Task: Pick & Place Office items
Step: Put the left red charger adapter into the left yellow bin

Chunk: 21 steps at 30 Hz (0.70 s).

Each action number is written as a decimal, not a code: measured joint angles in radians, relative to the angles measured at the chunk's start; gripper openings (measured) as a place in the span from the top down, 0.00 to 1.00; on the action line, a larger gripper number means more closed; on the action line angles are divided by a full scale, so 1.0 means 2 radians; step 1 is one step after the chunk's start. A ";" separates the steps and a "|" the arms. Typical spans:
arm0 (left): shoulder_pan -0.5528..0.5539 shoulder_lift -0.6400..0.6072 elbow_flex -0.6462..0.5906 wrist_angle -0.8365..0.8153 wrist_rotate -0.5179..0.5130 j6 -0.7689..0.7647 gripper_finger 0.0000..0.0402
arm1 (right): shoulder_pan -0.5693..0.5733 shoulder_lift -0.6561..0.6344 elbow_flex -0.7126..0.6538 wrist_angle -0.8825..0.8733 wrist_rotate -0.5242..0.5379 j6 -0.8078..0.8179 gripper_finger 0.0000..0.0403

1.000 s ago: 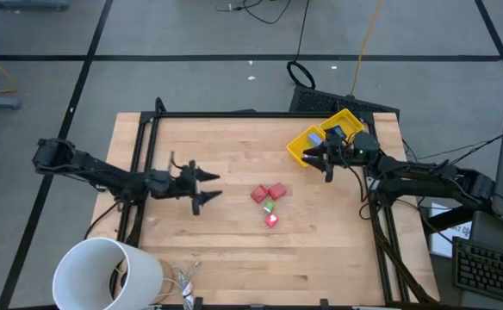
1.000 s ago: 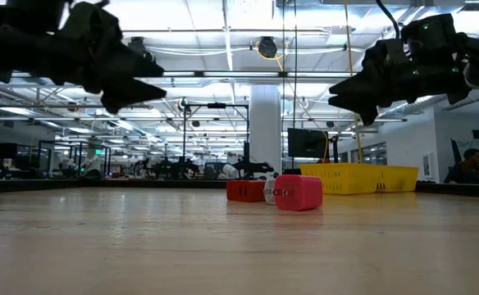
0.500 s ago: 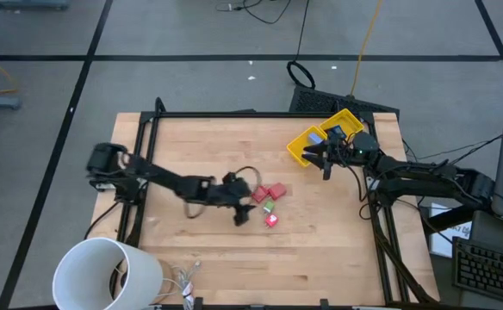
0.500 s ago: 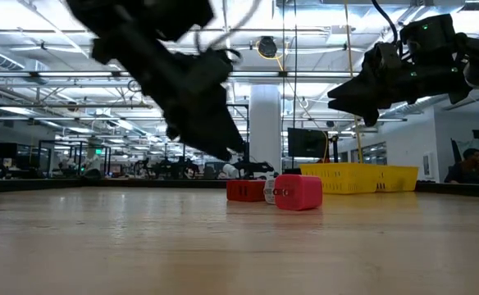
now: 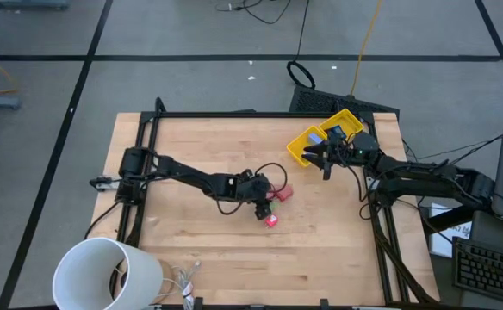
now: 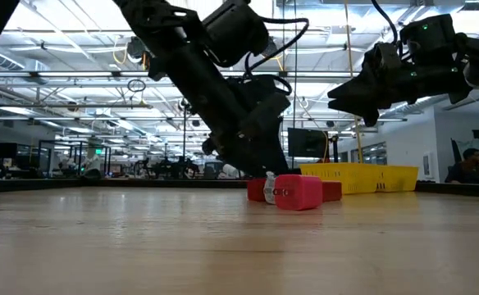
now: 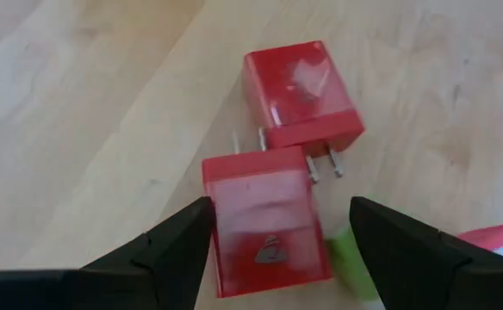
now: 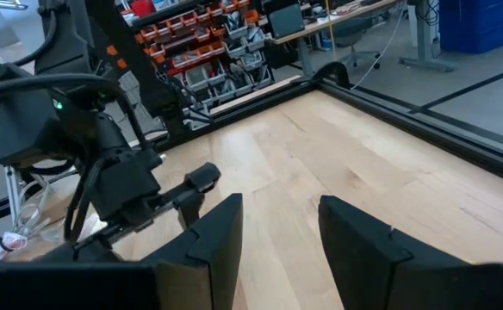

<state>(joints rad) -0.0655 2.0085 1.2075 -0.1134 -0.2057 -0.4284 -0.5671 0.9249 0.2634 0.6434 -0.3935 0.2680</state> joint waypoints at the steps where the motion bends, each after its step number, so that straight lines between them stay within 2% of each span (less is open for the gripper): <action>1: 0.001 0.002 0.000 0.000 -0.001 0.005 0.32 | 0.000 0.000 0.000 0.000 0.000 0.000 0.65; 11: 0.002 0.006 -0.002 -0.042 -0.007 0.020 0.32 | 0.000 0.000 0.000 0.000 0.000 0.000 0.65; 18: 0.003 0.006 -0.002 -0.029 -0.009 0.030 0.32 | 0.000 0.000 0.000 -0.001 0.000 0.000 0.65; 21: 0.003 0.006 -0.002 -0.028 -0.003 0.069 0.32 | 0.000 0.000 0.000 -0.002 0.000 0.000 0.65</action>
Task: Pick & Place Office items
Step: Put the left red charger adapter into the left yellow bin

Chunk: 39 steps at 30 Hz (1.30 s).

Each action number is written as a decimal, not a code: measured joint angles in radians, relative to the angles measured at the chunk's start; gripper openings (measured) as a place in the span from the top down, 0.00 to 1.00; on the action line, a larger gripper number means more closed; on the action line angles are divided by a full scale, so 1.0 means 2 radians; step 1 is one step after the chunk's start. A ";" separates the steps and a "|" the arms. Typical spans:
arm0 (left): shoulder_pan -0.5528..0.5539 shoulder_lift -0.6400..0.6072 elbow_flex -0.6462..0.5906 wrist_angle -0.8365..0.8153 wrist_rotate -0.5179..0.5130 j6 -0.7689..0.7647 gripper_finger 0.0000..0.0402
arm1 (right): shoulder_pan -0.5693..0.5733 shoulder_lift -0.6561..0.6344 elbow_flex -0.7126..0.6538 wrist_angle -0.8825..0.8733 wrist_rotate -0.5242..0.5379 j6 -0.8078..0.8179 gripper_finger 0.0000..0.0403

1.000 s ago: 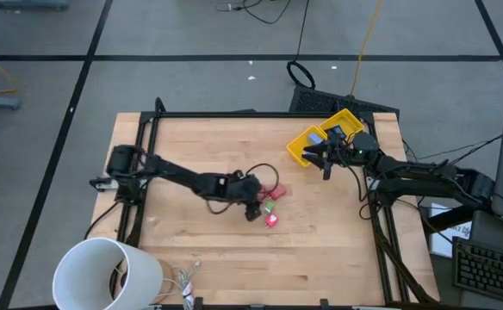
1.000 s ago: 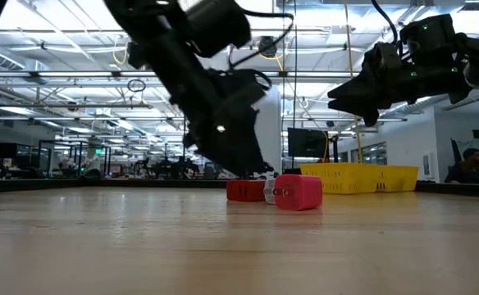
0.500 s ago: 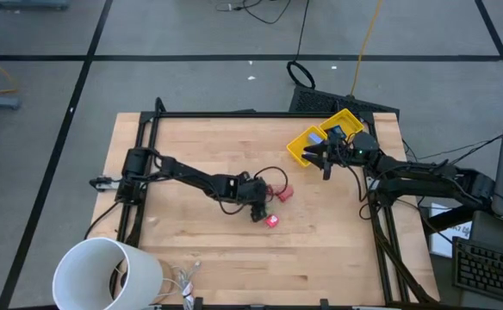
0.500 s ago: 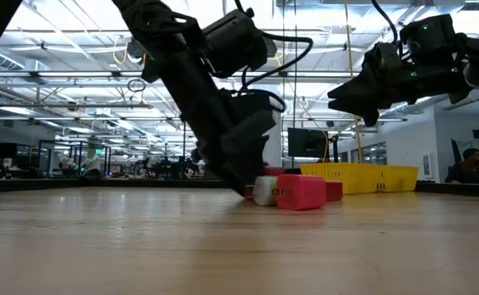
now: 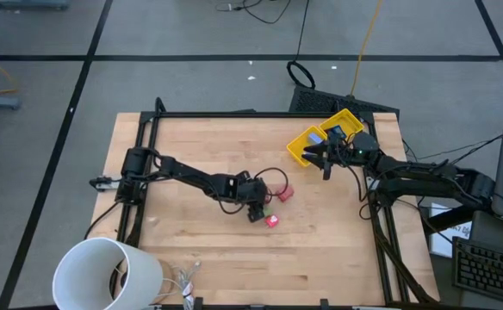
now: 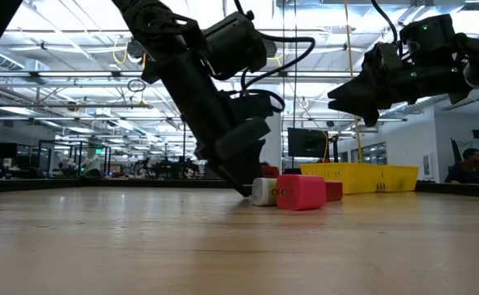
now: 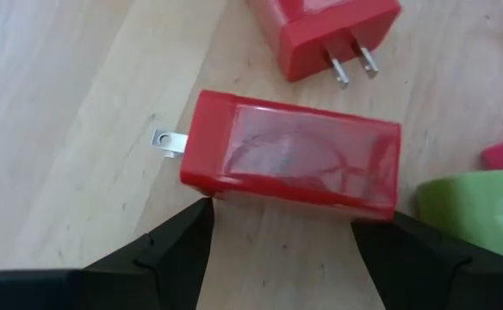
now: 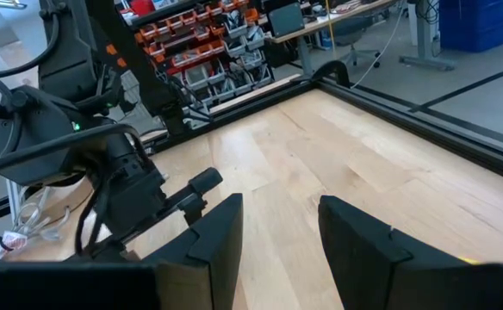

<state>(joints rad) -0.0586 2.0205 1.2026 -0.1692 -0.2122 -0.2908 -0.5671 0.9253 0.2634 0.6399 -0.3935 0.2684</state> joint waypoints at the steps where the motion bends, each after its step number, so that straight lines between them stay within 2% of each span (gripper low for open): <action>1: 0.000 0.000 0.000 0.000 0.001 0.011 0.32 | 0.000 0.000 0.000 0.000 0.000 0.000 0.65; 6: -0.003 0.000 0.000 -0.012 0.021 0.031 0.32 | 0.000 0.000 0.000 0.000 0.000 0.000 0.65; 15: 0.012 -0.003 0.002 -0.064 0.030 -0.108 0.32 | 0.000 0.000 0.000 -0.001 0.000 0.000 0.66; 25: 0.015 -0.007 0.002 -0.116 0.025 -0.119 0.32 | 0.000 0.000 0.000 -0.001 0.000 0.000 0.66; 30: 0.017 -0.015 0.001 -0.144 0.013 -0.156 0.32 | 0.000 0.000 0.000 -0.001 0.000 0.000 0.66; 35: 0.018 -0.055 -0.004 -0.158 0.056 -0.127 0.32 | 0.000 0.000 0.000 -0.003 0.000 0.000 0.66; 39: 0.010 -0.108 -0.002 -0.148 0.047 -0.158 0.32 | 0.000 0.000 0.000 -0.003 0.000 0.000 0.67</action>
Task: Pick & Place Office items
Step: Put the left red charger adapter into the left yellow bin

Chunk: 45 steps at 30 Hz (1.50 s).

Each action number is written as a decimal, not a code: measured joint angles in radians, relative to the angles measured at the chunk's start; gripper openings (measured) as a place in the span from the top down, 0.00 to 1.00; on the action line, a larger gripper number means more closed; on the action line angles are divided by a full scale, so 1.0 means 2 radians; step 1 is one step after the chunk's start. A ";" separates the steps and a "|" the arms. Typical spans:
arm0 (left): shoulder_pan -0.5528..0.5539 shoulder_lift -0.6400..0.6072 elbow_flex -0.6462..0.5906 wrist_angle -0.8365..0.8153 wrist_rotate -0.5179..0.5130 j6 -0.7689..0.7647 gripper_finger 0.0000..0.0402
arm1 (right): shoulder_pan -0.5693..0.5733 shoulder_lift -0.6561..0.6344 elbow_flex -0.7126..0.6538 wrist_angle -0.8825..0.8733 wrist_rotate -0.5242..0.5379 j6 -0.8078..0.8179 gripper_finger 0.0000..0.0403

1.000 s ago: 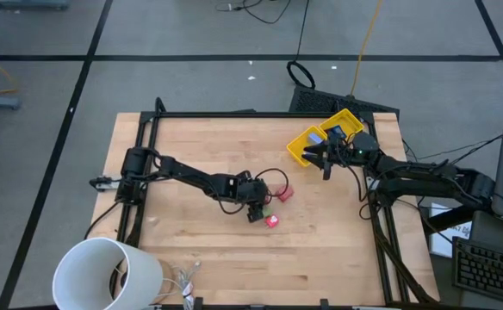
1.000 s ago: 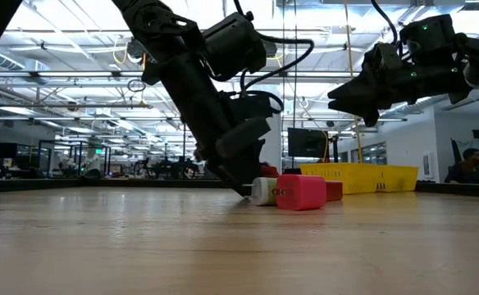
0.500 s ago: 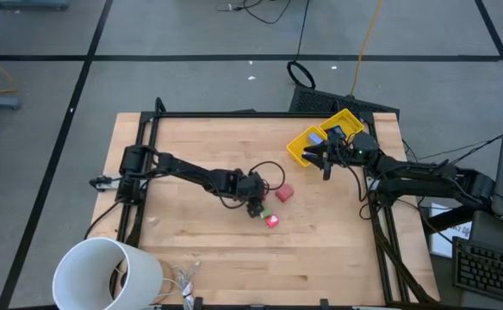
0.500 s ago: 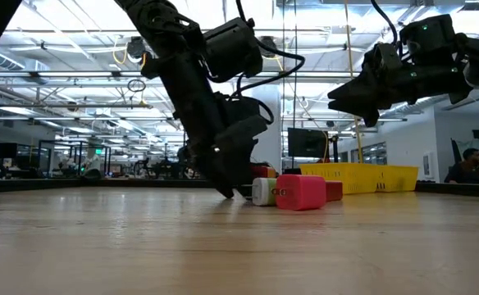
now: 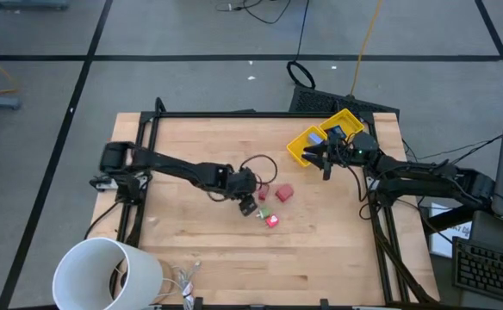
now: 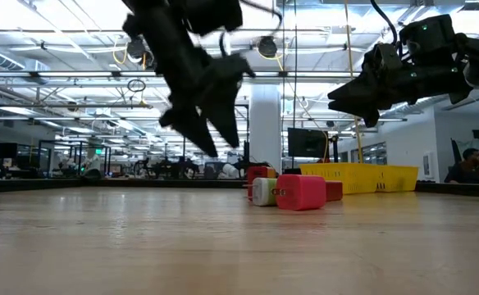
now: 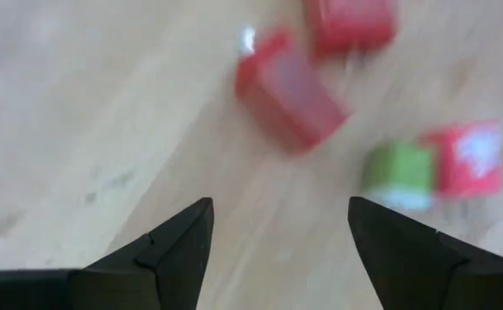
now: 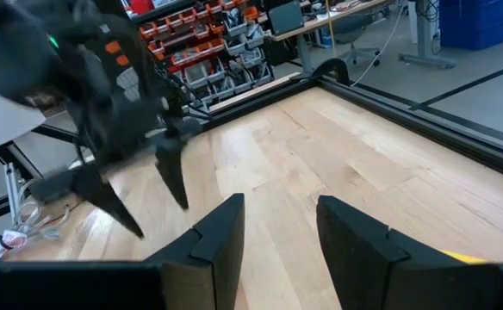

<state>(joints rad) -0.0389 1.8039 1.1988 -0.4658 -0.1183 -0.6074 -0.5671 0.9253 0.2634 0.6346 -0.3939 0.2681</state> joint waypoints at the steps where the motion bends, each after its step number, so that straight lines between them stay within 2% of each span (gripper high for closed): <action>1: -0.005 -0.008 0.000 0.003 -0.015 -0.015 0.32 | 0.000 0.000 0.000 0.000 0.000 0.000 0.66; 4: -0.022 -0.014 -0.001 0.025 -0.073 -0.052 0.32 | 0.000 0.000 0.000 0.000 0.000 0.000 0.66; 7: -0.041 -0.012 0.000 0.057 -0.102 -0.068 0.32 | 0.000 0.000 0.000 0.001 0.000 0.000 0.66; 11: -0.047 0.000 0.003 0.064 -0.097 -0.117 0.32 | 0.000 0.000 0.000 0.002 0.001 0.000 0.67; 16: -0.038 0.007 0.023 0.050 -0.102 -0.133 0.32 | 0.000 0.000 0.000 0.002 0.002 0.000 0.67; 26: -0.019 0.042 0.022 0.074 -0.070 -0.133 0.32 | 0.000 0.000 0.000 0.003 0.002 0.000 0.68; 39: -0.008 0.096 0.061 0.081 -0.045 -0.093 0.32 | 0.000 0.001 0.000 0.002 0.003 0.000 0.68; 45: 0.001 0.095 0.061 0.069 -0.063 -0.088 0.32 | 0.000 0.001 0.000 0.002 0.003 0.000 0.68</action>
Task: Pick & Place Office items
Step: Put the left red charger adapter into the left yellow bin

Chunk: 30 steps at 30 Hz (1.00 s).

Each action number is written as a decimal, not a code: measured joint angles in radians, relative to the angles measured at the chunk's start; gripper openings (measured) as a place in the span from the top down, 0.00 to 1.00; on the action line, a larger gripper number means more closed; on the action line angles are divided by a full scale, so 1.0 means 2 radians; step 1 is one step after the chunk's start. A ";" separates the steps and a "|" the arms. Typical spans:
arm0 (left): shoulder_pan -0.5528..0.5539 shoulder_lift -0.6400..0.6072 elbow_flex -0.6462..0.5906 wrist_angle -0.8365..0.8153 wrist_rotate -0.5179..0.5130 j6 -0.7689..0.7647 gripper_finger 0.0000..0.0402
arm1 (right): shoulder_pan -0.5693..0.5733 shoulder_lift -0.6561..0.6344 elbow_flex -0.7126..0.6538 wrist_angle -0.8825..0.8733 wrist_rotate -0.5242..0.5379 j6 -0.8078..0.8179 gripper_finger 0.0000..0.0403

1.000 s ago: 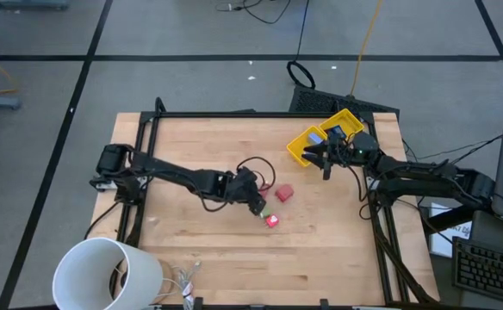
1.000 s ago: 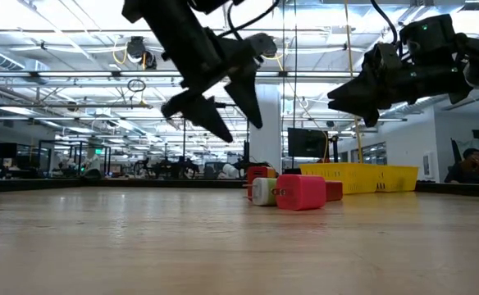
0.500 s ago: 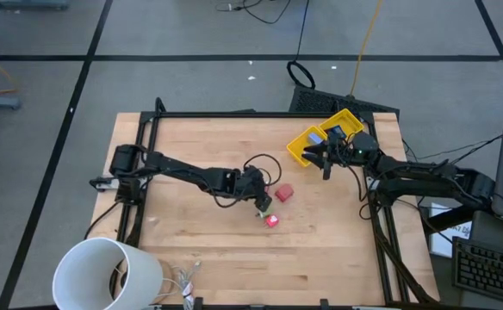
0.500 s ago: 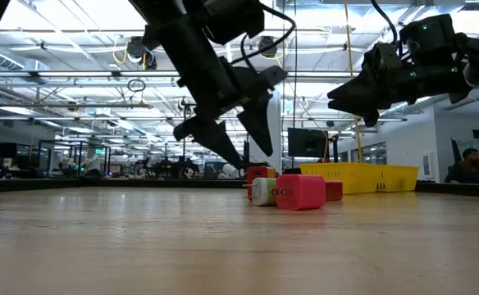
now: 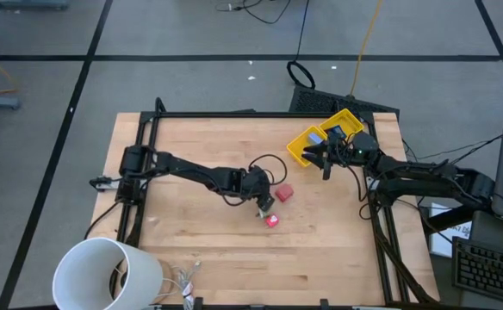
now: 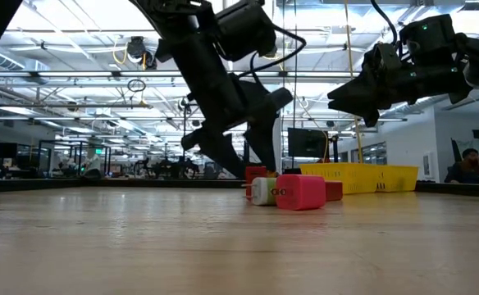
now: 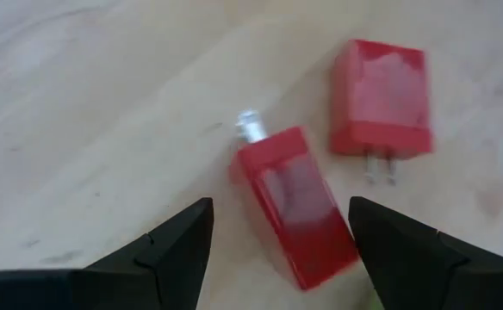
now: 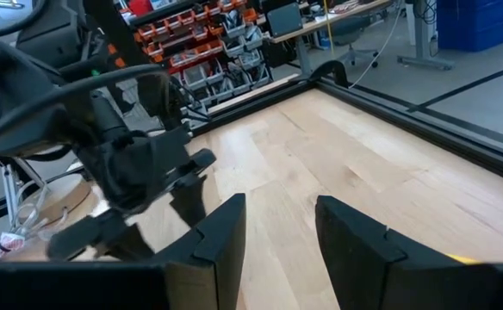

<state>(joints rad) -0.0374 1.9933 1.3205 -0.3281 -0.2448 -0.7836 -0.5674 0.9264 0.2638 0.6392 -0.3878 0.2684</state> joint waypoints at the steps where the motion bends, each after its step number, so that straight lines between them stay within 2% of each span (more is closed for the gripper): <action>1: 0.001 0.000 0.000 -0.004 -0.003 0.002 0.32 | 0.000 0.000 0.000 0.000 0.000 0.000 0.68; 10: 0.007 0.003 0.000 -0.062 -0.022 0.025 0.32 | 0.000 0.000 0.000 0.000 0.000 0.000 0.68; 13: 0.007 0.003 0.000 -0.058 -0.013 0.078 0.32 | 0.000 0.000 0.000 0.000 0.000 0.000 0.68; 19: 0.006 0.003 0.000 -0.040 -0.013 0.251 0.32 | 0.000 0.000 0.000 0.000 0.000 0.000 0.68; 30: -0.002 0.003 -0.002 -0.016 -0.014 0.280 0.32 | 0.000 0.000 0.000 0.000 -0.001 0.000 0.68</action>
<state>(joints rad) -0.0405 1.9999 1.3170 -0.3597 -0.2722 -0.2229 -0.5674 0.9264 0.2638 0.6383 -0.3889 0.2684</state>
